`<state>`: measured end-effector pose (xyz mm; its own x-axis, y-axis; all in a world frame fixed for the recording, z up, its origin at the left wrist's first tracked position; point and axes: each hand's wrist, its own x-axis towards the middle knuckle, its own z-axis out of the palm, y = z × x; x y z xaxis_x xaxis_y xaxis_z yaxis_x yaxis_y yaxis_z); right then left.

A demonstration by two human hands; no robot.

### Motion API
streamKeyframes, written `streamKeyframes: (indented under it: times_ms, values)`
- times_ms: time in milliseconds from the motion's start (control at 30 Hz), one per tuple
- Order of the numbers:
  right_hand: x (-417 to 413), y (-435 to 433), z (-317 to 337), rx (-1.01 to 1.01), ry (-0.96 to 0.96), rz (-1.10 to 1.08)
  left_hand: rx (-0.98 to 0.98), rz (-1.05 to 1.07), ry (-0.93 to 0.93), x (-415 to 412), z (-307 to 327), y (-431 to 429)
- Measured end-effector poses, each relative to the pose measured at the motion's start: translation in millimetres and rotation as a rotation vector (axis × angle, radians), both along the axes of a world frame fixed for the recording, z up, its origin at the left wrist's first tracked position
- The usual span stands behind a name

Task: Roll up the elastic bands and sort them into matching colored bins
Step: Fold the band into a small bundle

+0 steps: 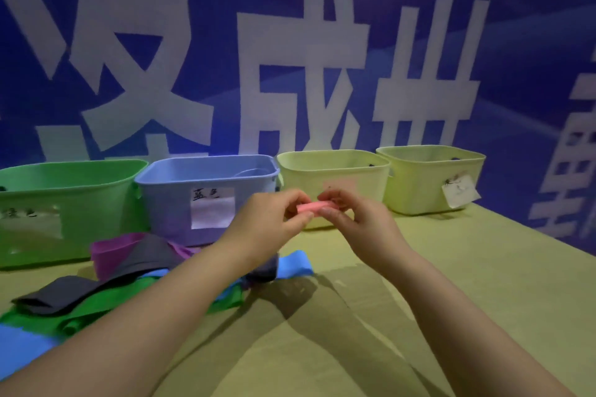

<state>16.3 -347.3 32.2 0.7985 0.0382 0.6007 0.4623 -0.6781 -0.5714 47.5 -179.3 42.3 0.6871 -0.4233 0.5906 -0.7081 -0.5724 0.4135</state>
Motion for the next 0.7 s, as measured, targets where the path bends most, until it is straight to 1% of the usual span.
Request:
streamKeyframes:
  times_ms: [100,200,400,533,700]
  values:
    - [12.6,-32.6,0.8,-0.095,-0.010,-0.046,0.106,-0.017,-0.081,16.1,0.9,-30.9]
    - [25.8,-54.2,6.0,-0.120,-0.003,-0.045,0.160,-0.022,-0.135,31.6,6.7,-52.6]
    - [73.9,-74.7,28.6,-0.132,-0.038,-0.095,0.164,0.047,-0.240,77.1,24.8,-83.5]
    - [113.4,-78.9,37.9,-0.124,-0.046,-0.171,0.168,0.138,-0.244,113.8,34.2,-97.3]
    - [146.3,-76.2,33.1,-0.192,0.020,-0.226,0.208,0.207,-0.160,146.1,27.8,-94.9]
